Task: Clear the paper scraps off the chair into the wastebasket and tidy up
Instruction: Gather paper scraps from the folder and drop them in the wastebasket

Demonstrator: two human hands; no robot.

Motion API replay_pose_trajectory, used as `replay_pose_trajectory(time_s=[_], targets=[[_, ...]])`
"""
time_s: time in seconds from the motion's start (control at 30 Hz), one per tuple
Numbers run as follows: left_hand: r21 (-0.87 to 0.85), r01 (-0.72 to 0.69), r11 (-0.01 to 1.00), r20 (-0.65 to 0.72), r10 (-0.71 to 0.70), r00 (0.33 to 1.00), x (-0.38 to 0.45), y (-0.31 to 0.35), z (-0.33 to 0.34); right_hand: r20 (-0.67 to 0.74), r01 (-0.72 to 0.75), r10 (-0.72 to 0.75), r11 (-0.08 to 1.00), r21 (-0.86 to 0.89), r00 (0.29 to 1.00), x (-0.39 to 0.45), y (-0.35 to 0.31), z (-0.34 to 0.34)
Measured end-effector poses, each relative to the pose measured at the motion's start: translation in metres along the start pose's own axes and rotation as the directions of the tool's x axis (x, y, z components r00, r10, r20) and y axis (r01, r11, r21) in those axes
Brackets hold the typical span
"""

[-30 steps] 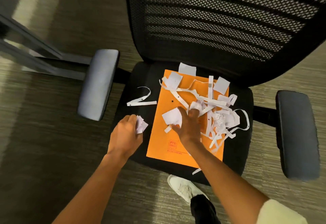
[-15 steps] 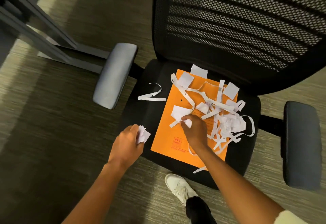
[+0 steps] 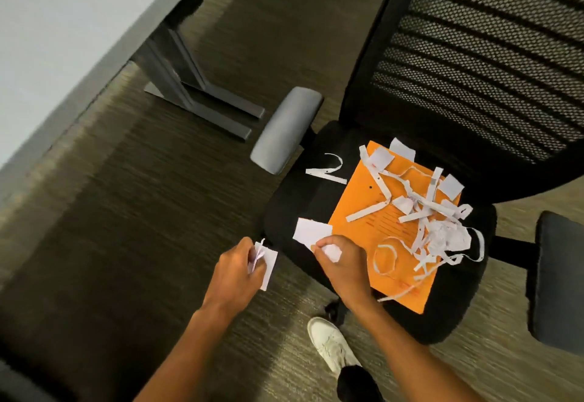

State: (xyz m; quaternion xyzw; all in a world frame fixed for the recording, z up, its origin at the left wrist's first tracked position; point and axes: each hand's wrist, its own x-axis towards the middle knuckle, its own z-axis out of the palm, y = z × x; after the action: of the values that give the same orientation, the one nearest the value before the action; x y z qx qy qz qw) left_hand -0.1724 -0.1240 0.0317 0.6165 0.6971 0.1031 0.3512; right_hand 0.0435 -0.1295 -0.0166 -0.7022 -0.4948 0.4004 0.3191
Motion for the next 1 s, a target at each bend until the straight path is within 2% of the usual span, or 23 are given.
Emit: replay_pose_trajectory(time_s=[0.13,0.27,0.43,0.67,0.77,0.9,1.0], targets=[[-0.098,0.087,0.991,-0.041,-0.092,0.995,-0.048,-0.054,-0.023,0.11,0.088,-0.084,0.996,-0.034,0.99,-0.041,-0.029,0.05],[-0.209,0.234,0.95,-0.117,-0.262,0.958,-0.108,-0.122,-0.033,0.264,0.185,-0.156,0.979,-0.091,0.952,-0.093,-0.052,0.112],[-0.341,0.383,0.859,-0.181,-0.46,0.87,-0.201,-0.22,-0.03,0.475,0.249,-0.171,0.963,-0.106,0.863,-0.172,-0.063,0.201],[-0.396,0.599,0.696,-0.207,-0.703,0.68,-0.322,-0.346,-0.024,0.698,0.337,-0.136,0.928,-0.159,0.703,-0.279,-0.064,0.319],[-0.396,0.663,0.636,-0.211,-0.765,0.608,-0.364,-0.39,-0.022,0.775,0.385,-0.085,0.898,-0.212,0.627,-0.32,-0.061,0.36],[-0.418,0.688,0.594,-0.217,-0.8,0.559,-0.405,-0.436,-0.018,0.826,0.439,-0.008,0.85,-0.291,0.563,-0.367,-0.055,0.404],[-0.458,0.696,0.553,-0.211,-0.828,0.519,-0.421,-0.457,-0.015,0.853,0.536,0.001,0.778,-0.329,0.522,-0.395,-0.05,0.429]])
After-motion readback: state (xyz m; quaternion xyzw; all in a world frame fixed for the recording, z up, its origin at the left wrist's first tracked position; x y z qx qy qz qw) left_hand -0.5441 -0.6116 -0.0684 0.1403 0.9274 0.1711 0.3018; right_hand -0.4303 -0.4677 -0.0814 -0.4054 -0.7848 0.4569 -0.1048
